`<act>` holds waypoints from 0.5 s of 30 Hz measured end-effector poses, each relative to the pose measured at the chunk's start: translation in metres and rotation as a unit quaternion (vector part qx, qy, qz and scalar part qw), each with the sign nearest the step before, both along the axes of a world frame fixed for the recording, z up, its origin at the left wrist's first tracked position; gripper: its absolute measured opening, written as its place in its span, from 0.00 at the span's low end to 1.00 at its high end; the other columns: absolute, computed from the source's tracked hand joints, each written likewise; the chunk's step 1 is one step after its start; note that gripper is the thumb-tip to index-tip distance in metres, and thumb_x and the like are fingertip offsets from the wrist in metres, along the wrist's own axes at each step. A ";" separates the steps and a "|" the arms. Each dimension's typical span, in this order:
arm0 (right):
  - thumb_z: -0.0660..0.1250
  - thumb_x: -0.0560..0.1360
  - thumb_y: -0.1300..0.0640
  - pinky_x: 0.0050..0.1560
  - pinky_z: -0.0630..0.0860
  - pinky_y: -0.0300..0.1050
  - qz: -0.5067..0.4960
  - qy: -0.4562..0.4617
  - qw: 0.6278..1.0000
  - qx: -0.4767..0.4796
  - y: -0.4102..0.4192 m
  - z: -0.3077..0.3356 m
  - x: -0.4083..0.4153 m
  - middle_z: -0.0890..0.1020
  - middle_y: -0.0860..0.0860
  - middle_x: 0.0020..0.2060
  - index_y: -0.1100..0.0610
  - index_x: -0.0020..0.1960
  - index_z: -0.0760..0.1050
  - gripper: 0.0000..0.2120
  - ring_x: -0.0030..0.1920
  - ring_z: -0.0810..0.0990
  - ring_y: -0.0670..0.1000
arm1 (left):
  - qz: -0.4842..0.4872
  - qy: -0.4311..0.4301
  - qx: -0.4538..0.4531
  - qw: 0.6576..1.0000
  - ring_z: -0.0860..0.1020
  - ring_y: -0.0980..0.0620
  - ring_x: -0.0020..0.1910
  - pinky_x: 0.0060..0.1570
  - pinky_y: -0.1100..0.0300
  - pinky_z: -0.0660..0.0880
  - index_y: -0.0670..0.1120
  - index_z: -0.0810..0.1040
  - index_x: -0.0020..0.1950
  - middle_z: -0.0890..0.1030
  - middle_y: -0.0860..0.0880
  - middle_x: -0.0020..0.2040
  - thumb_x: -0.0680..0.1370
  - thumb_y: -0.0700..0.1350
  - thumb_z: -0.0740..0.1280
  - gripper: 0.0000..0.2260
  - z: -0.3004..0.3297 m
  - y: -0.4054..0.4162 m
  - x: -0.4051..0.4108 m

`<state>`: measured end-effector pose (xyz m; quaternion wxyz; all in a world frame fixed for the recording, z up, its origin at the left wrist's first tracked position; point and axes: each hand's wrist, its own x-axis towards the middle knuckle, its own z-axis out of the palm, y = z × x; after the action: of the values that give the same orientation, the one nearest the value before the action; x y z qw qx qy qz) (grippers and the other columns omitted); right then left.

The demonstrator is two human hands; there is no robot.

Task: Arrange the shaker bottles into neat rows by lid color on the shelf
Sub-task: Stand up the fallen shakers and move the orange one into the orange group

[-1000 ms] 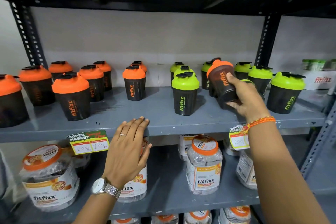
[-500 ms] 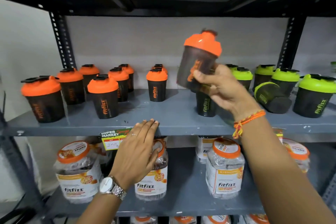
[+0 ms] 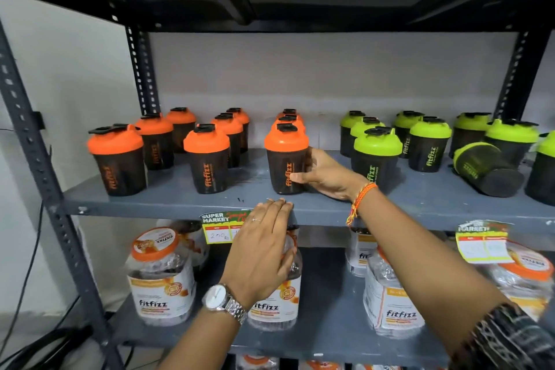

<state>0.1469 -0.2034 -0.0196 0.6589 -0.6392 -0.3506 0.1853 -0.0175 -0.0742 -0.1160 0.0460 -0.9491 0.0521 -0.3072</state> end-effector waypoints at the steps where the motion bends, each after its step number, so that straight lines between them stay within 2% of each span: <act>1: 0.70 0.69 0.75 0.54 0.81 0.46 0.004 0.004 1.000 0.001 0.000 -0.001 0.001 0.82 0.56 0.57 0.60 0.64 0.72 0.26 0.56 0.83 0.51 | -0.001 0.000 -0.002 1.000 0.68 0.44 0.75 0.79 0.50 0.60 0.43 0.63 0.78 0.71 0.44 0.76 0.76 0.57 0.61 0.33 -0.001 0.000 0.001; 12: 0.68 0.72 0.76 0.54 0.81 0.44 -0.009 -0.011 1.000 -0.024 0.001 -0.006 0.001 0.82 0.54 0.57 0.57 0.62 0.72 0.24 0.56 0.82 0.49 | -0.003 -0.006 -0.018 1.000 0.70 0.45 0.74 0.78 0.50 0.60 0.44 0.65 0.78 0.72 0.45 0.75 0.76 0.57 0.62 0.33 -0.002 -0.002 0.001; 15: 0.68 0.71 0.77 0.56 0.81 0.46 -0.017 -0.012 0.999 -0.032 -0.002 -0.005 0.000 0.81 0.55 0.58 0.59 0.64 0.71 0.26 0.59 0.81 0.52 | -0.009 -0.005 -0.019 1.000 0.70 0.45 0.75 0.78 0.49 0.61 0.44 0.64 0.78 0.72 0.45 0.75 0.76 0.57 0.61 0.33 -0.002 0.000 0.001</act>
<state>0.1469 -0.2050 -0.0247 0.6372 -0.6677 -0.3415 0.1778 -0.0161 -0.0747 -0.1183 0.0253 -0.9478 0.0550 -0.3130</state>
